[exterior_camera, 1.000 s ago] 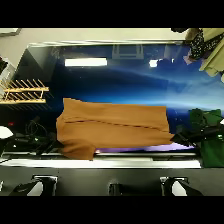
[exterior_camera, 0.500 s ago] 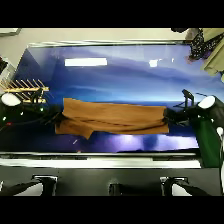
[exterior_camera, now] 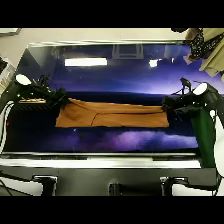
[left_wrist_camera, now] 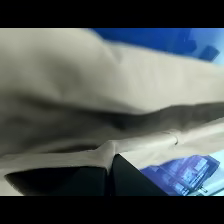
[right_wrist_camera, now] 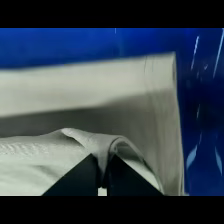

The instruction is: Fold the clothes and pants, and hang the long-sleeved shirts on hangers.

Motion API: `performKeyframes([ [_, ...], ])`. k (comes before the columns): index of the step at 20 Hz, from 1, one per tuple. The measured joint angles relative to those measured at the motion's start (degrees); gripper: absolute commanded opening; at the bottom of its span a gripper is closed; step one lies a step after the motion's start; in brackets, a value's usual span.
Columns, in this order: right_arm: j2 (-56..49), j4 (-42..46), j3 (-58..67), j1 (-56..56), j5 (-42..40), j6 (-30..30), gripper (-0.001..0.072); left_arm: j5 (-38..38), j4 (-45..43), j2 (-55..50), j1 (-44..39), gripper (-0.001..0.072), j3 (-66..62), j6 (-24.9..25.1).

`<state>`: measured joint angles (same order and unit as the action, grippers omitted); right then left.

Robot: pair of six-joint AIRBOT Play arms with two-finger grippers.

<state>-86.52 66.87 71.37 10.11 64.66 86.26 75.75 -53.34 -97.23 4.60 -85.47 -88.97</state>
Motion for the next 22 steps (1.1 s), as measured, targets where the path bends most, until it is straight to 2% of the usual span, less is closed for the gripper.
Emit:
performKeyframes([
  [7,-5.8,0.0,4.3,0.0,-1.7,0.4,0.0032,0.9,0.0,-8.5,-0.4,0.0017,-7.1,-0.6],
  [8,-6.6,0.0,4.5,0.0,-1.7,0.4,0.0088,0.9,0.0,-9.2,-0.5,0.0037,-7.5,-0.6],
  [9,-7.3,0.0,4.6,0.0,-1.7,0.4,0.0206,0.9,0.0,-9.8,-0.6,0.0073,-7.7,-0.6],
  [11,-7.7,0.0,5.1,0.2,-1.0,0.5,0.0339,0.9,0.0,-10.4,-0.6,0.0294,-8.7,-0.6],
  [12,-7.7,0.0,5.8,0.6,0.3,0.6,0.0425,1.0,-0.5,-10.4,-0.5,0.0343,-9.6,-0.6],
  [13,-7.5,0.0,6.6,1.2,1.8,0.1,0.0494,1.1,-0.9,-10.4,-0.4,0.0359,-10.7,-0.6],
  [14,-6.9,0.0,7.5,2.4,3.4,-0.7,0.0515,1.4,-1.7,-10.1,-0.3,0.0413,-12.0,-0.6],
  [16,-6.1,-0.7,8.6,5.6,6.7,-2.7,0.0550,2.7,-4.0,-8.8,-0.1,0.0413,-15.2,-0.7],
  [22,-9.7,-8.5,7.8,13.3,12.0,-10.7,0.0550,6.4,-14.4,-2.1,-0.6,0.0413,-21.3,-2.9],
])
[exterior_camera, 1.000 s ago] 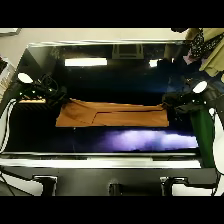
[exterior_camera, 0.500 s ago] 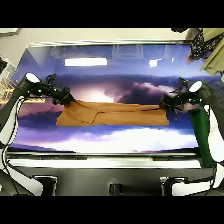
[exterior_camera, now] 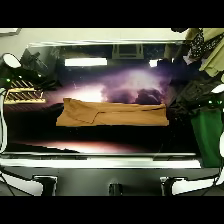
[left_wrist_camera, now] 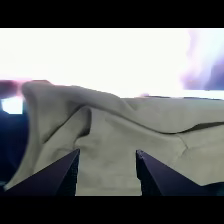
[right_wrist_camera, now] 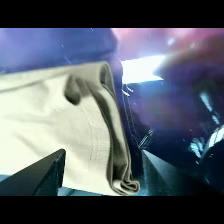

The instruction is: Fold the clothes and pants, and hang the long-sleeved shirts on hangers.

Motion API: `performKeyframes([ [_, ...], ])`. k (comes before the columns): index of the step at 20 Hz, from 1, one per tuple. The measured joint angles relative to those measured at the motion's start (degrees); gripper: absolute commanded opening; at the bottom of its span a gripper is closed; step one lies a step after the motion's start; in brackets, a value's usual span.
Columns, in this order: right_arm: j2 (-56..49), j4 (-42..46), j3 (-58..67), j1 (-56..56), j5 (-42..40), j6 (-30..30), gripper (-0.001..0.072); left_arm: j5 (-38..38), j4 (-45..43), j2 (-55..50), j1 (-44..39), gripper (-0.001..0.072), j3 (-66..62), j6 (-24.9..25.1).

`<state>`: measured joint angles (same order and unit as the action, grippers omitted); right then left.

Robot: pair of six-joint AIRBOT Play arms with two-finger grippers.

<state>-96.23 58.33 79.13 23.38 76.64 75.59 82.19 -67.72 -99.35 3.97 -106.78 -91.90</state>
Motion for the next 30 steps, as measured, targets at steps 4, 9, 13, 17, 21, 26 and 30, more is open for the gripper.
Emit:
performKeyframes([
  [4,-4.3,-3.5,-0.3,0.8,0.5,-3.8,0.0548,1.1,-3.2,3.4,-0.4,0.0413,-0.9,-0.9],
  [9,-8.1,-7.6,-0.7,0.6,0.9,-6.1,0.0540,2.2,-4.5,4.5,-0.7,0.0413,-1.1,-2.0],
  [13,-9.1,-8.7,-2.1,-2.3,0.1,-6.7,0.0416,2.3,-4.8,4.8,-0.9,0.0412,-1.1,-2.1],
  [17,-9.3,-7.9,-2.9,-5.9,-0.7,-6.8,0.0030,2.4,-4.9,4.8,-0.9,0.0375,-1.1,-2.2],
  [21,-6.1,-6.8,-2.9,-7.2,-0.9,-4.1,0.0029,2.5,-4.6,4.7,-1.1,0.0015,-1.1,-2.2],
  [26,4.1,-0.5,0.7,-6.8,3.7,3.9,0.0030,1.5,-2.4,2.3,-5.0,0.0014,0.6,-2.2],
  [30,12.2,7.4,4.0,-6.6,7.9,10.0,0.0030,-4.7,7.4,-2.4,-12.5,0.0014,4.8,-2.2],
])
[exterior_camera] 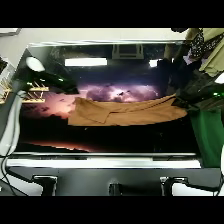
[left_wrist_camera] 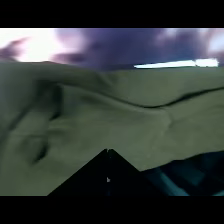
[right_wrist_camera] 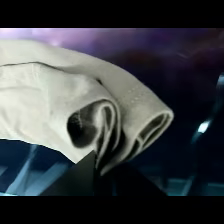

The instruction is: Fold the clothes and pants, and hang the long-sleeved shirts on hangers.

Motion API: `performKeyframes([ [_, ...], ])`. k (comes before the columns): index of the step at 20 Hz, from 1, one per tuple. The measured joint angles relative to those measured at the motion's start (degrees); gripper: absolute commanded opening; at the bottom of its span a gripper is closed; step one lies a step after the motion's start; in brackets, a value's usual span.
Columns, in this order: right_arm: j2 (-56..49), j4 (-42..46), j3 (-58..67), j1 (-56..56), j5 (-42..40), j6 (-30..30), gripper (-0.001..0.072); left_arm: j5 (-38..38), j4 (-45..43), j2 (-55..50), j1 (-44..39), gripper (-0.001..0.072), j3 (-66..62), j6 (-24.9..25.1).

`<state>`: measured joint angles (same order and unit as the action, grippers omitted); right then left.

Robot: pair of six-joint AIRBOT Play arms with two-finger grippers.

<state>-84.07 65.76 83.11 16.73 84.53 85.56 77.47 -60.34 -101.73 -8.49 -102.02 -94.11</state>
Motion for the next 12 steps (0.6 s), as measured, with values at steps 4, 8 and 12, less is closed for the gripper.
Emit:
performKeyframes([
  [4,6.1,3.6,2.4,0.0,2.8,4.6,0.0030,-7.9,11.5,-6.5,-10.7,0.0014,1.7,0.6],
  [8,10.5,4.9,3.2,0.0,4.0,8.2,0.0030,-16.5,21.4,-11.6,-20.7,0.0013,2.1,0.9],
  [12,12.6,5.3,3.8,0.0,4.5,10.5,0.0030,-23.8,29.3,-15.2,-27.6,0.0013,2.2,1.0],
])
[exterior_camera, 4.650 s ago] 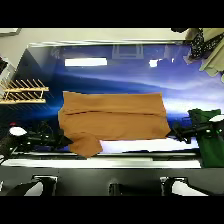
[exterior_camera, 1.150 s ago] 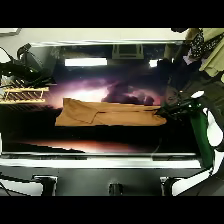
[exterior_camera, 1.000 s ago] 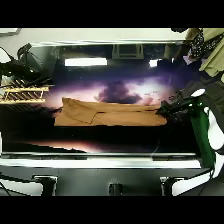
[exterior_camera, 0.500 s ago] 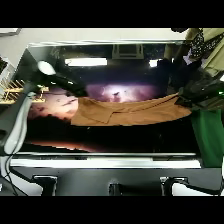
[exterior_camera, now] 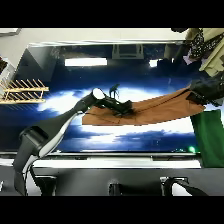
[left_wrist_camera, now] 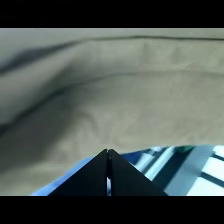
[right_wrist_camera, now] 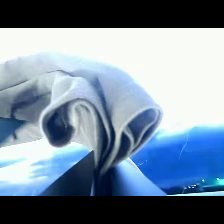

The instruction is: Fold the clothes and pants, and hang the long-sleeved shirts on hangers.

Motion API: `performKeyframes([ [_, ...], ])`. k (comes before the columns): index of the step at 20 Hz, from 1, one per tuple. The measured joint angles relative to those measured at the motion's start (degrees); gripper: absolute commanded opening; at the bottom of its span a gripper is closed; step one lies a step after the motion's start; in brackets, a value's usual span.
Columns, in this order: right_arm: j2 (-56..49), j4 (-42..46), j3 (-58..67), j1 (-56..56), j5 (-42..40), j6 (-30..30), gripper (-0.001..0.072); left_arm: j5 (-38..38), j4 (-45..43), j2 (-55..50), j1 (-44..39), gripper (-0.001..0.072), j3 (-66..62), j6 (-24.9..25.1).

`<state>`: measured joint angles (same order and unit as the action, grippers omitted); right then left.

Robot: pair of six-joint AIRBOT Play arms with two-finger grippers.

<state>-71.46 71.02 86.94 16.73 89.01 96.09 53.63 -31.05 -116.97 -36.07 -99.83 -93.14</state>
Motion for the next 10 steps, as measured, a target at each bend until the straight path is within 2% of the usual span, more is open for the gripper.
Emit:
performKeyframes([
  [6,0.9,0.2,3.5,0.0,3.7,1.0,0.0030,-7.2,5.7,-4.2,-5.9,0.0013,-1.1,-1.6],
  [10,0.9,0.1,5.7,0.0,5.0,1.1,0.0030,-9.1,7.1,-8.4,-9.0,0.0012,-6.8,-2.5],
])
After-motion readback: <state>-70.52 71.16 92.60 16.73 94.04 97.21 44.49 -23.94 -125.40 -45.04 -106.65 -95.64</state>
